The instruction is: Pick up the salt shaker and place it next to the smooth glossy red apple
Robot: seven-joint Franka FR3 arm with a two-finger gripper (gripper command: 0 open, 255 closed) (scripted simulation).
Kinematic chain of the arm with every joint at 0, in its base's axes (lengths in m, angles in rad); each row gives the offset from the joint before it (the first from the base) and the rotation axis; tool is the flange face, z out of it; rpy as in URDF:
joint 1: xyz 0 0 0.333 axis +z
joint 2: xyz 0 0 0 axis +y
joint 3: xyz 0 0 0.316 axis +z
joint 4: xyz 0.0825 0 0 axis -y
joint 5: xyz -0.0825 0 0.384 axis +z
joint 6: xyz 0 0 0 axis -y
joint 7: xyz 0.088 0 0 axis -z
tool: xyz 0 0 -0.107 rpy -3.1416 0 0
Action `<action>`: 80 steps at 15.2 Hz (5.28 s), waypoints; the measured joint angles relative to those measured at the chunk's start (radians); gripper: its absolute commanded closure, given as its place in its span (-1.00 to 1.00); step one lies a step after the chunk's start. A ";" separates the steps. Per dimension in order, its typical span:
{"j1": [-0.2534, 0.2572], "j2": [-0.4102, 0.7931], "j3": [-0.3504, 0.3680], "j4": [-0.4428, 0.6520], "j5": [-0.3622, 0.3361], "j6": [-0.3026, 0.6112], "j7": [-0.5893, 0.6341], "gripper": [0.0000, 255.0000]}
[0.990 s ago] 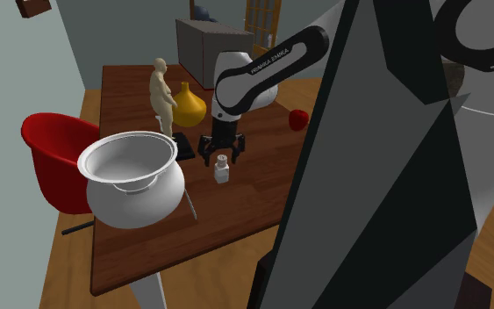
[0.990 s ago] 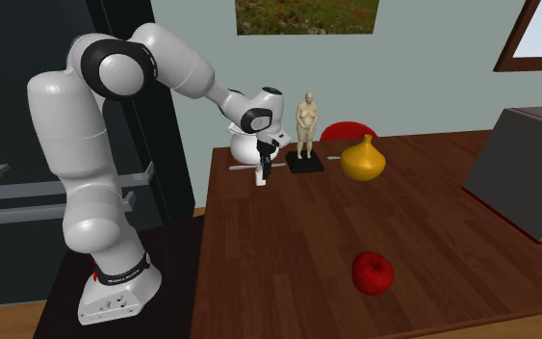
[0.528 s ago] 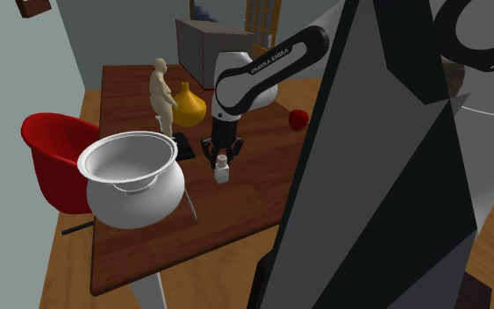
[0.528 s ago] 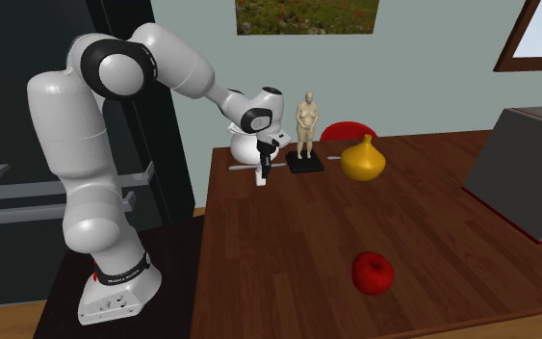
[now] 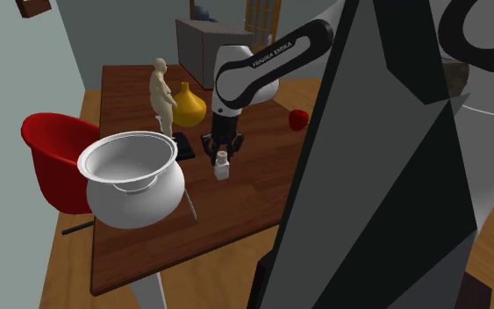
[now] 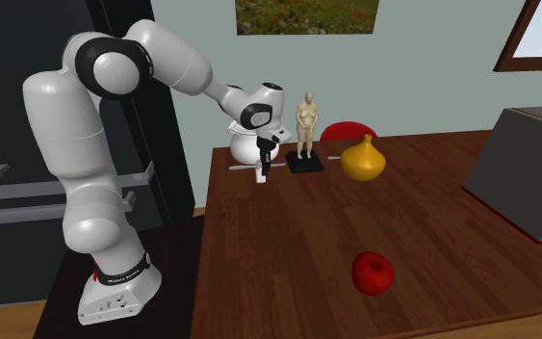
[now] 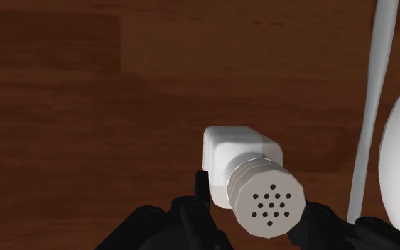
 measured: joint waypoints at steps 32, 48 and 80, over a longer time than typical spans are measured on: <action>-0.023 -0.152 -0.022 0.240 0.004 -0.394 0.007 1.00; -0.197 -0.229 -0.230 0.166 -0.026 -0.446 -0.363 1.00; -0.335 -0.060 -0.390 0.100 -0.034 -0.247 -0.685 1.00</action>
